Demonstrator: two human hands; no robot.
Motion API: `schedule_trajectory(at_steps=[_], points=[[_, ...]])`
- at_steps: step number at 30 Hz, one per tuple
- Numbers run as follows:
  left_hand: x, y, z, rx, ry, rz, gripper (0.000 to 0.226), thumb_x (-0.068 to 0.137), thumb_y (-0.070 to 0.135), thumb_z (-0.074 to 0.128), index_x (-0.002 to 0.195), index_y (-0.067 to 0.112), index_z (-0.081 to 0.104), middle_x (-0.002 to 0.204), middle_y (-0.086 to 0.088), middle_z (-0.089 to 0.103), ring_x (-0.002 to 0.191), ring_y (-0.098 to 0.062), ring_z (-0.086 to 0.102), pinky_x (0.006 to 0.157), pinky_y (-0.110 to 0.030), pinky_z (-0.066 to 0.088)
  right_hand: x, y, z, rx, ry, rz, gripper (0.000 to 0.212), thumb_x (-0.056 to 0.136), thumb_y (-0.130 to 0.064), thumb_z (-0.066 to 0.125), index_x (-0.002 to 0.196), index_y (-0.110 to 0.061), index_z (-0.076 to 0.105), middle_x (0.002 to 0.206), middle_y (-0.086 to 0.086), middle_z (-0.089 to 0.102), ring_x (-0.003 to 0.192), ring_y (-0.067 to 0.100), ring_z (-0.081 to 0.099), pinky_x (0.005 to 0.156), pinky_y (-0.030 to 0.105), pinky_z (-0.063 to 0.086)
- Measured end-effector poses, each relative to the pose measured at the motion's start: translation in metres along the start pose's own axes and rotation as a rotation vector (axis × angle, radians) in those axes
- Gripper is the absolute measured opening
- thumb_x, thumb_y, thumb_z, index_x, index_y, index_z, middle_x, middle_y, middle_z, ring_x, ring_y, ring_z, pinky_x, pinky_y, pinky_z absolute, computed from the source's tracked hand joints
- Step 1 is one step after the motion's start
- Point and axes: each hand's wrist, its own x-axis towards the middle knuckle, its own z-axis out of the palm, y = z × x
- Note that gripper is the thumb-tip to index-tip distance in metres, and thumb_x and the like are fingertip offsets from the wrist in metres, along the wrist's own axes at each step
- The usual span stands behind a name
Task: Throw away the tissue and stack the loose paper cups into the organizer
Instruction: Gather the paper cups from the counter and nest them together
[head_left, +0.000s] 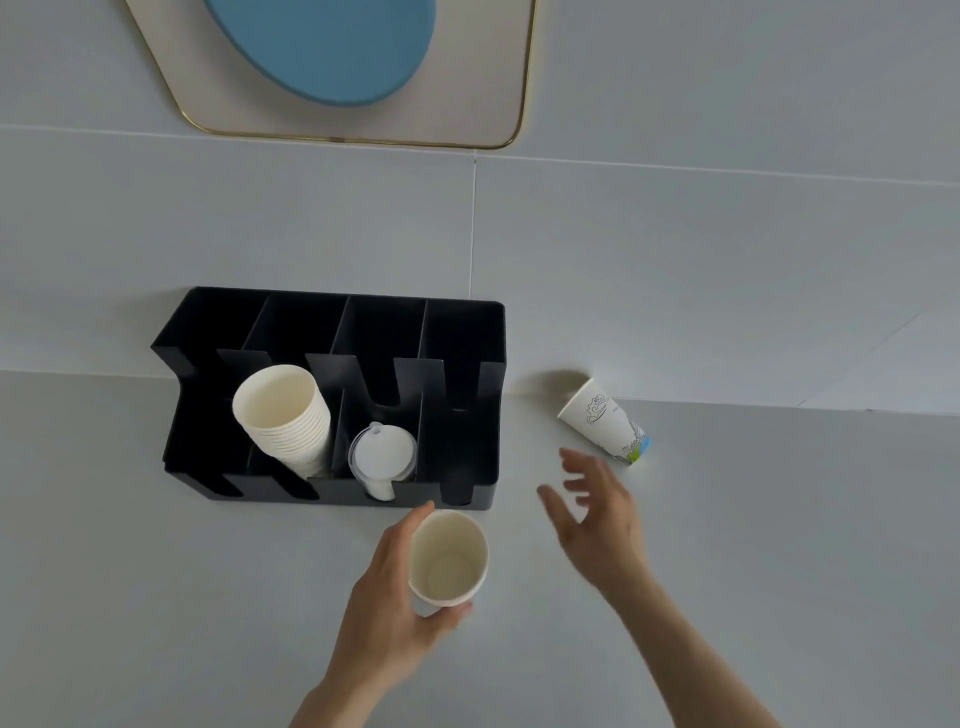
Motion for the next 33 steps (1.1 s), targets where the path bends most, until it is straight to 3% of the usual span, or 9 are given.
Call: schedule_trajectory(at_steps=[4, 8, 12, 16, 19, 23, 26, 29, 33], points=[[-0.002, 0.004, 0.004, 0.002, 0.006, 0.01, 0.101, 0.064, 0.05, 0.087, 0.147, 0.051, 0.029, 0.144, 0.031, 0.043, 0.125, 0.014, 0.046, 0.088, -0.01, 0.042, 0.077, 0.041, -0.018, -0.305, 0.003, 0.178, 0.055, 0.086, -0.026, 0.078, 0.133, -0.008, 0.056, 0.126, 0.015, 0.062, 0.11, 0.039, 0.062, 0.088, 0.046, 0.051], [-0.004, 0.005, 0.006, 0.019, 0.018, -0.016, 0.102, 0.064, 0.051, 0.087, 0.147, 0.052, 0.029, 0.145, 0.03, 0.043, 0.125, 0.013, 0.046, 0.087, -0.011, 0.042, 0.124, 0.074, -0.013, -0.475, -0.168, 0.244, 0.083, 0.085, -0.033, 0.079, 0.151, -0.011, 0.035, 0.145, 0.013, 0.051, 0.132, 0.036, 0.046, 0.104, 0.046, 0.041], [-0.015, 0.001, 0.006, 0.052, 0.03, -0.075, 0.102, 0.065, 0.053, 0.086, 0.148, 0.051, 0.028, 0.146, 0.032, 0.04, 0.128, 0.013, 0.044, 0.089, -0.008, 0.04, 0.123, 0.096, 0.012, -0.561, -0.279, 0.285, 0.093, 0.082, -0.036, 0.081, 0.154, -0.014, 0.027, 0.144, 0.015, 0.049, 0.13, 0.037, 0.047, 0.102, 0.047, 0.042], [-0.004, 0.007, 0.009, 0.043, 0.023, -0.067, 0.103, 0.065, 0.05, 0.088, 0.149, 0.049, 0.029, 0.146, 0.033, 0.04, 0.128, 0.013, 0.043, 0.091, -0.008, 0.039, 0.119, 0.093, 0.005, -0.481, -0.167, 0.37, 0.091, 0.073, -0.033, 0.087, 0.146, -0.01, 0.037, 0.134, 0.017, 0.05, 0.124, 0.039, 0.05, 0.097, 0.046, 0.045], [0.001, 0.008, 0.01, 0.04, 0.024, -0.061, 0.103, 0.064, 0.05, 0.087, 0.149, 0.048, 0.029, 0.146, 0.033, 0.039, 0.128, 0.014, 0.043, 0.093, -0.009, 0.038, 0.106, 0.065, -0.005, -0.19, -0.137, 0.458, 0.081, 0.07, -0.033, 0.085, 0.141, -0.015, 0.05, 0.131, 0.013, 0.054, 0.114, 0.033, 0.06, 0.095, 0.044, 0.053], [-0.002, 0.011, 0.009, 0.038, 0.022, -0.074, 0.105, 0.063, 0.052, 0.087, 0.149, 0.051, 0.026, 0.145, 0.036, 0.038, 0.126, 0.014, 0.042, 0.09, -0.008, 0.037, 0.052, 0.002, -0.03, 0.384, -0.049, 0.294, 0.071, 0.064, -0.038, 0.086, 0.127, -0.031, 0.053, 0.121, -0.004, 0.064, 0.104, 0.014, 0.067, 0.078, 0.036, 0.061], [-0.003, 0.014, 0.009, 0.037, 0.031, -0.077, 0.105, 0.063, 0.053, 0.087, 0.148, 0.051, 0.027, 0.144, 0.036, 0.038, 0.125, 0.014, 0.043, 0.09, -0.01, 0.04, 0.006, -0.045, -0.034, 0.617, -0.133, 0.056, 0.074, 0.067, -0.037, 0.088, 0.129, -0.029, 0.049, 0.121, -0.004, 0.065, 0.111, 0.017, 0.068, 0.086, 0.031, 0.06], [-0.003, 0.016, 0.008, 0.023, 0.032, -0.09, 0.102, 0.062, 0.054, 0.086, 0.146, 0.052, 0.029, 0.141, 0.035, 0.043, 0.122, 0.009, 0.05, 0.088, -0.019, 0.048, -0.028, -0.068, -0.016, 0.627, -0.238, -0.084, 0.077, 0.071, -0.027, 0.09, 0.133, -0.022, 0.046, 0.124, -0.01, 0.062, 0.119, 0.022, 0.063, 0.094, 0.031, 0.056], [-0.004, 0.015, 0.011, 0.04, 0.02, -0.124, 0.086, 0.063, 0.058, 0.077, 0.138, 0.045, 0.038, 0.125, 0.028, 0.055, 0.108, -0.001, 0.062, 0.078, -0.02, 0.055, -0.054, -0.071, 0.015, 0.366, -0.312, -0.148, 0.081, 0.07, -0.034, 0.09, 0.134, -0.035, 0.04, 0.125, -0.03, 0.054, 0.118, 0.003, 0.058, 0.088, 0.018, 0.054]])
